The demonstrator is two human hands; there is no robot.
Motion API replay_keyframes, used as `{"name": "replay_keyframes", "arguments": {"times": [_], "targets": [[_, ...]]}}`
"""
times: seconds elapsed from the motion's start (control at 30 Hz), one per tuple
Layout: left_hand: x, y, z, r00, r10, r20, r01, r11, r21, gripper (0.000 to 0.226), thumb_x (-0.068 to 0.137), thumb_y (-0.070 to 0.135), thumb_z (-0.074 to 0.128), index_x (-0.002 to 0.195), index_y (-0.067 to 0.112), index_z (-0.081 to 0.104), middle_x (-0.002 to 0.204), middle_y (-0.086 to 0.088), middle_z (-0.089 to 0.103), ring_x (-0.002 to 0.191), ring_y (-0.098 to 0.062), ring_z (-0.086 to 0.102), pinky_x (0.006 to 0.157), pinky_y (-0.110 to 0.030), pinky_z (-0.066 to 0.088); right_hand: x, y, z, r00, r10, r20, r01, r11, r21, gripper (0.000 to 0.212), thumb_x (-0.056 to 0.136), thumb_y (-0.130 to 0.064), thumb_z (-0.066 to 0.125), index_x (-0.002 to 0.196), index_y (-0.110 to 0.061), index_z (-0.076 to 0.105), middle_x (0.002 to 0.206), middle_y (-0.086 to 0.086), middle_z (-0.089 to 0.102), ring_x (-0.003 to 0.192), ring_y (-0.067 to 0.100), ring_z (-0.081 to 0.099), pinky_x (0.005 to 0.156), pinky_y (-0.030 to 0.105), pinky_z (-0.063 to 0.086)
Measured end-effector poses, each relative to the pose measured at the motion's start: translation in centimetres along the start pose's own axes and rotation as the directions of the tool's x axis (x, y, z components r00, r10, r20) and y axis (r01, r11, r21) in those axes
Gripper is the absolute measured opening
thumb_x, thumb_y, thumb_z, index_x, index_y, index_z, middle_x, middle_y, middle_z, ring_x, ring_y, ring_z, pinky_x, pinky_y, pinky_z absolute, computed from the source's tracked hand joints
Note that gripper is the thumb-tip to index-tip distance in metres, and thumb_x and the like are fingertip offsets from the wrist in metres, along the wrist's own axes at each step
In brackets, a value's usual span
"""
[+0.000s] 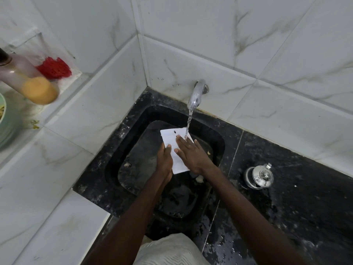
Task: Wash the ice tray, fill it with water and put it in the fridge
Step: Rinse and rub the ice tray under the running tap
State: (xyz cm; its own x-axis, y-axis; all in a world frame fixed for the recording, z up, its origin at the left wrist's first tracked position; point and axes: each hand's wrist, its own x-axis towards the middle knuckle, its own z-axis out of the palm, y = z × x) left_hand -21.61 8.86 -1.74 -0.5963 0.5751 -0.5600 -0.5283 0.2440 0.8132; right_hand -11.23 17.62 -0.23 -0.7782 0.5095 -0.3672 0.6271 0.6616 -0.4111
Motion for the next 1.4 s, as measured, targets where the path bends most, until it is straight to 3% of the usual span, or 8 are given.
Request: {"name": "replay_keyframes", "arguments": {"times": [0.53, 0.73, 0.87, 1.0, 1.1, 1.17, 1.27, 1.4], "targets": [[2.2, 3.1, -2.3, 0.981, -0.039, -0.187, 0.005, 0.983, -0.181, 0.043, 0.113, 0.017, 0.040, 0.156, 0.013, 0.041, 0.144, -0.016, 0.061, 0.119, -0.034, 0.067, 0.094, -0.048, 0.059, -5.5, -0.5, 3.1, 0.963, -0.223, -0.153, 0.230, 0.973, 0.028, 0.061, 0.111, -0.030, 0.045, 0.166, -0.020, 0.021, 0.174, -0.008, 0.014, 0.161, 0.009, 0.006, 0.132, 0.031, 0.005], [1.5, 2.9, -1.2, 0.979, -0.147, -0.144, 0.120, 0.975, -0.185, 0.044, 0.110, 0.022, 0.050, 0.150, 0.005, 0.045, 0.140, -0.024, 0.061, 0.119, -0.039, 0.065, 0.090, -0.045, 0.057, -5.6, -1.7, 4.7, 0.937, -0.018, -0.348, 0.101, 0.970, 0.222, 0.054, 0.104, -0.017, 0.053, 0.157, -0.014, 0.043, 0.162, 0.003, 0.044, 0.147, 0.019, 0.041, 0.123, 0.035, 0.034], [0.0, 2.3, 0.7, 0.977, -0.206, -0.061, 0.197, 0.973, -0.121, 0.041, 0.109, 0.027, 0.050, 0.144, 0.005, 0.047, 0.123, -0.020, 0.057, 0.092, -0.027, 0.064, 0.064, -0.037, 0.059, -5.2, -2.1, 4.9, 0.886, 0.112, -0.450, 0.075, 0.923, 0.377, 0.034, 0.109, -0.023, 0.052, 0.140, -0.014, 0.063, 0.137, 0.003, 0.065, 0.124, 0.015, 0.059, 0.105, 0.030, 0.046], [-0.9, 1.0, 1.4, 0.983, -0.186, 0.004, 0.185, 0.980, 0.066, 0.035, 0.111, 0.021, 0.046, 0.140, 0.003, 0.055, 0.129, -0.013, 0.056, 0.126, -0.034, 0.058, 0.098, -0.045, 0.054, -5.1, -2.5, 5.1, 0.796, 0.461, -0.392, -0.064, 0.708, 0.703, 0.014, 0.102, -0.018, 0.064, 0.089, -0.016, 0.069, 0.082, -0.007, 0.069, 0.077, 0.008, 0.063, 0.074, 0.030, 0.049], [-0.7, -0.4, 1.1, 0.995, -0.077, -0.068, 0.097, 0.924, 0.371, 0.046, 0.110, 0.027, 0.049, 0.149, 0.004, 0.050, 0.150, -0.014, 0.055, 0.139, -0.032, 0.052, 0.118, -0.044, 0.041, -5.3, -2.7, 5.7, 0.800, 0.596, -0.067, -0.030, 0.152, 0.988, 0.009, 0.102, -0.013, 0.064, 0.100, -0.006, 0.070, 0.095, 0.012, 0.077, 0.090, 0.028, 0.075, 0.077, 0.046, 0.064], [-0.7, -0.9, 0.9, 0.984, -0.016, -0.179, 0.097, 0.886, 0.454, 0.053, 0.108, 0.031, 0.052, 0.153, 0.003, 0.046, 0.153, -0.019, 0.052, 0.140, -0.035, 0.050, 0.119, -0.044, 0.039, -5.7, -2.6, 6.0, 0.812, 0.582, 0.028, 0.019, -0.074, 0.997, 0.016, 0.103, -0.010, 0.062, 0.115, 0.000, 0.068, 0.112, 0.017, 0.077, 0.098, 0.030, 0.076, 0.078, 0.046, 0.065], [-0.6, -1.6, 0.1, 0.937, -0.166, -0.306, 0.240, 0.945, 0.220, 0.062, 0.102, 0.042, 0.060, 0.147, 0.002, 0.048, 0.144, -0.022, 0.059, 0.129, -0.040, 0.060, 0.110, -0.050, 0.049, -6.4, -2.1, 6.6, 0.818, 0.571, 0.070, 0.020, -0.150, 0.989, 0.019, 0.104, -0.012, 0.061, 0.117, 0.000, 0.066, 0.116, 0.018, 0.076, 0.094, 0.025, 0.075, 0.073, 0.035, 0.064], [-1.1, -1.7, -0.5, 0.933, -0.338, -0.123, 0.316, 0.933, -0.173, 0.054, 0.095, 0.034, 0.075, 0.138, 0.007, 0.055, 0.128, -0.018, 0.070, 0.113, -0.040, 0.070, 0.097, -0.061, 0.057, -7.1, -1.3, 7.3, 0.859, 0.506, 0.077, 0.015, -0.175, 0.985, 0.023, 0.104, -0.014, 0.061, 0.123, -0.004, 0.067, 0.117, 0.018, 0.076, 0.092, 0.022, 0.075, 0.078, 0.038, 0.064]]}}
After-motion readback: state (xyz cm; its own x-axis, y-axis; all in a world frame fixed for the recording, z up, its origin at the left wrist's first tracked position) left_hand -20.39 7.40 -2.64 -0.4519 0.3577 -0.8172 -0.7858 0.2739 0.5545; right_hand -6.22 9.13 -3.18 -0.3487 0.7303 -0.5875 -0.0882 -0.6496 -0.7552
